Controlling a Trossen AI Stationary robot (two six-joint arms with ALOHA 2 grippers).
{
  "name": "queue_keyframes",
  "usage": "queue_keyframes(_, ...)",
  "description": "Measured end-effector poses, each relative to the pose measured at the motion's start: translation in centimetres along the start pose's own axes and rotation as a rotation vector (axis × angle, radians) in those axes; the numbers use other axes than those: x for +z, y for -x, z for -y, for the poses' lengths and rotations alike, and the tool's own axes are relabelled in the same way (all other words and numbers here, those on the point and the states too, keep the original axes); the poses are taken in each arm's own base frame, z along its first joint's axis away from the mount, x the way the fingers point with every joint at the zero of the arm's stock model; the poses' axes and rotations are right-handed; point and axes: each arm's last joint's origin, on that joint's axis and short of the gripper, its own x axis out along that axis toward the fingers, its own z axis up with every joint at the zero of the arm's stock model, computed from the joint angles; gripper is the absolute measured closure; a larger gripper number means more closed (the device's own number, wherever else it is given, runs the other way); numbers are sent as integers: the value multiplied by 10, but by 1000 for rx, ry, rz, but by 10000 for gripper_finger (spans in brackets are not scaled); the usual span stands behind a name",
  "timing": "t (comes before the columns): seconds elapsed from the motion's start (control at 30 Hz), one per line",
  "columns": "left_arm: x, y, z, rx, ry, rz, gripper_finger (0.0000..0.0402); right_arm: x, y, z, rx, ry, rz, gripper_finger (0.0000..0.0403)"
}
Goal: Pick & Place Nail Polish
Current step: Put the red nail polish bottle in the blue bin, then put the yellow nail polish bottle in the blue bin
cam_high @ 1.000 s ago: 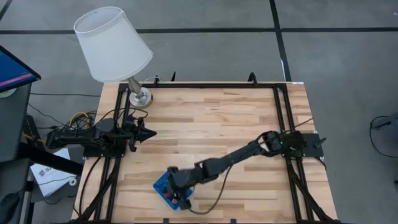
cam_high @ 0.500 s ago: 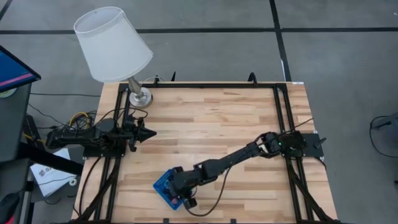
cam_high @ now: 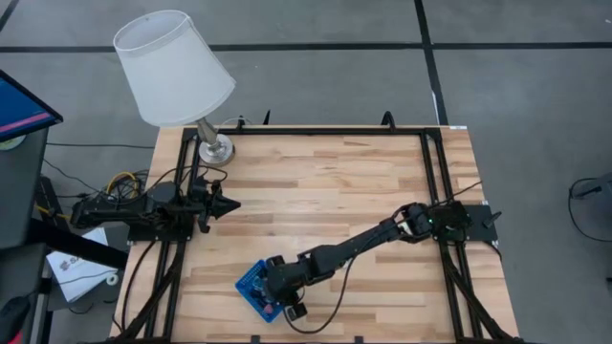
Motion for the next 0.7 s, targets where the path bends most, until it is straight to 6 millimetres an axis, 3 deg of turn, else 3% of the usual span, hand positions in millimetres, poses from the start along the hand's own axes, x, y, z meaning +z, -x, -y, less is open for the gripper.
queue_keyframes(0.13, 0, 0, 0, 0, 0, 0, 401, 3, 3, 3, -4, -7, -10, 222)
queue_keyframes(0.23, 0, 0, 0, 1, 0, 0, 401, 20, 18, 8, -7, -20, -38, 178)
queue_keyframes(0.33, 0, 0, 0, 0, 0, 0, 401, 43, 49, 17, -20, -28, -88, 146)
queue_keyframes(0.47, 0, 0, 0, 0, 0, 0, 401, 69, 102, 31, -103, -6, -126, 137)
queue_keyframes(0.6, 0, 0, 0, 0, 0, 0, 401, 63, 138, 41, -195, -21, -271, 140)
queue_keyframes(0.7, 0, 0, 0, 0, 0, 0, 401, 54, 153, 46, -231, -52, -388, 142)
